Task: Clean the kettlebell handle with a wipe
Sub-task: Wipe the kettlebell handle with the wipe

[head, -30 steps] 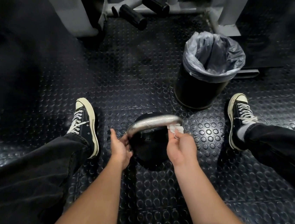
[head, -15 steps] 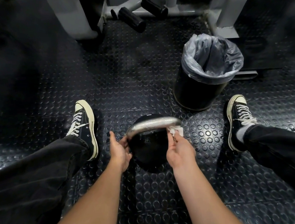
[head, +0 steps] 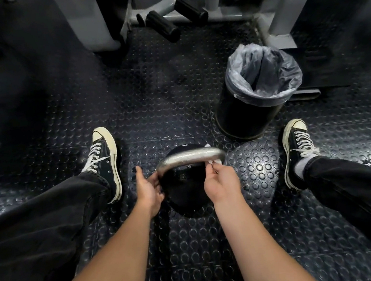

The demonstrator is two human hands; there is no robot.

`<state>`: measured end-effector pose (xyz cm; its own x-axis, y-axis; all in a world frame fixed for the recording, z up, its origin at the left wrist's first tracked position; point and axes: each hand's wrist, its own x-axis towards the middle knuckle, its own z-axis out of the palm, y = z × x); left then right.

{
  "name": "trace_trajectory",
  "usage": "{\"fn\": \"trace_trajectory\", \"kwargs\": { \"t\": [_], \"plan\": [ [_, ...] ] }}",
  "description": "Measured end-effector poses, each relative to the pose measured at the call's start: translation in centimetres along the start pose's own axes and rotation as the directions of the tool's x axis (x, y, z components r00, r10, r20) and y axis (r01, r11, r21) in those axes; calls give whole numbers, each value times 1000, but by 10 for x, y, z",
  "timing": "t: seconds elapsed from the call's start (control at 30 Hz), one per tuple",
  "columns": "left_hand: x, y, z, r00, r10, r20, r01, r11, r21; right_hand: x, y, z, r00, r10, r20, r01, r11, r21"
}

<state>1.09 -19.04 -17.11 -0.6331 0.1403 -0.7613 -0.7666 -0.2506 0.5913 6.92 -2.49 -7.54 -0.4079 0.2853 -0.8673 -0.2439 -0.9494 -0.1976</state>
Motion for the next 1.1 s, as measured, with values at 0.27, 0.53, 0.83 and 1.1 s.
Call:
{"fn": "trace_trajectory", "kwargs": {
  "t": [0.27,0.53,0.83,1.1],
  "plan": [
    [0,-1,-1,1000,0,-5,0,1000,-16,-2,3,-9,999,-25,-37,23,998,-55],
    [0,-1,0,1000,-3,-11,3,1000,-16,-5,7,-12,997,-41,-69,39,999,-23],
    [4,0,0,999,-19,-36,19,1000,-22,11,3,5,976,-164,-141,82,885,-459],
    [4,-1,-2,1000,-18,-24,17,999,-37,11,0,-11,989,-49,-141,34,993,-110]
  ]
}}
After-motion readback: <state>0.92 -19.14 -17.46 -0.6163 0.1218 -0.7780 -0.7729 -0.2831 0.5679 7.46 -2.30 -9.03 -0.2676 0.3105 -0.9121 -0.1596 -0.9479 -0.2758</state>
